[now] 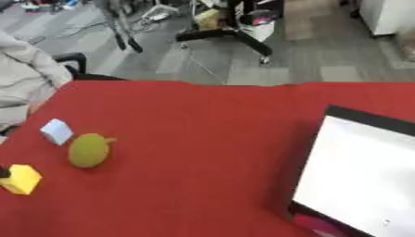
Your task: Pick up the objects with one hand, pass them to the other hand, and then place them into the box on the other side of the table.
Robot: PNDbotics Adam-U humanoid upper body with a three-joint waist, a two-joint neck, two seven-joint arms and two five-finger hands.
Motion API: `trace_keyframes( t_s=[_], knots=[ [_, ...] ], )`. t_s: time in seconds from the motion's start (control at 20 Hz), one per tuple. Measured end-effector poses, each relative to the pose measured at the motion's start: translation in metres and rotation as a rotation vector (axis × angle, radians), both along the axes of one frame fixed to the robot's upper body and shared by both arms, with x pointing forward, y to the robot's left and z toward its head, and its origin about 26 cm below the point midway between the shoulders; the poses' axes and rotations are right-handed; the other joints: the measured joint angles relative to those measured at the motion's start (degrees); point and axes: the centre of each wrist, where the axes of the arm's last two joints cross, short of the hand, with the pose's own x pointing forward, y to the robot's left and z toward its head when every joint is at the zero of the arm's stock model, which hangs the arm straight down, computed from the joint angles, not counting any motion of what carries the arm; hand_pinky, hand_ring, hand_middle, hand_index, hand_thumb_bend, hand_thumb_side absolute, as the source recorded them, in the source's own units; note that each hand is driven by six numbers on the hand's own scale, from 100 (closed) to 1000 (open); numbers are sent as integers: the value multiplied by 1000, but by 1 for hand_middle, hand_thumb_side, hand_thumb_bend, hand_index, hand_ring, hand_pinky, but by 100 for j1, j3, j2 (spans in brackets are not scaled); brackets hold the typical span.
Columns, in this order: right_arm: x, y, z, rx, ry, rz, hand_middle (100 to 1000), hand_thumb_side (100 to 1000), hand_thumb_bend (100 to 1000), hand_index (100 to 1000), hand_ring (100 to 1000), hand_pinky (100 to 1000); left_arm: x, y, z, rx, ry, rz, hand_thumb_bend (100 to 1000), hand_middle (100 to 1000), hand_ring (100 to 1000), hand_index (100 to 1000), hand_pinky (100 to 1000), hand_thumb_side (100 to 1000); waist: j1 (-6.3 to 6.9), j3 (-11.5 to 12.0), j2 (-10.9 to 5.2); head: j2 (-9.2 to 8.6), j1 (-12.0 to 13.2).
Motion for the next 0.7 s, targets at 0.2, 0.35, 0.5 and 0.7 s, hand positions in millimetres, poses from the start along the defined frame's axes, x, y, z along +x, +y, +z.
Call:
trace_keyframes(
  t_s=[0.2,0.35,0.5,0.7],
  knots=[
    [-1,-1,-1,-1,4,-3,1000,407,265,1000,1000,1000,3,0,-9,17,42,14,1000,824,936,756,935,553,8,-20,0,19,-6],
    [-1,-1,-1,-1,6,-3,1000,410,260,1000,1000,1000,6,1,-12,38,71,22,1000,827,938,766,935,564,23,-30,0,20,-5],
    [-1,-1,-1,-4,11,-3,1000,413,255,1000,1000,1000,9,0,-16,60,101,16,1000,829,939,769,931,568,29,-37,0,20,1],
    [-1,-1,-2,-3,15,-5,1000,415,252,1000,1000,1000,12,-1,-22,85,139,11,1000,829,938,766,929,581,50,-50,0,20,16]
  ],
)
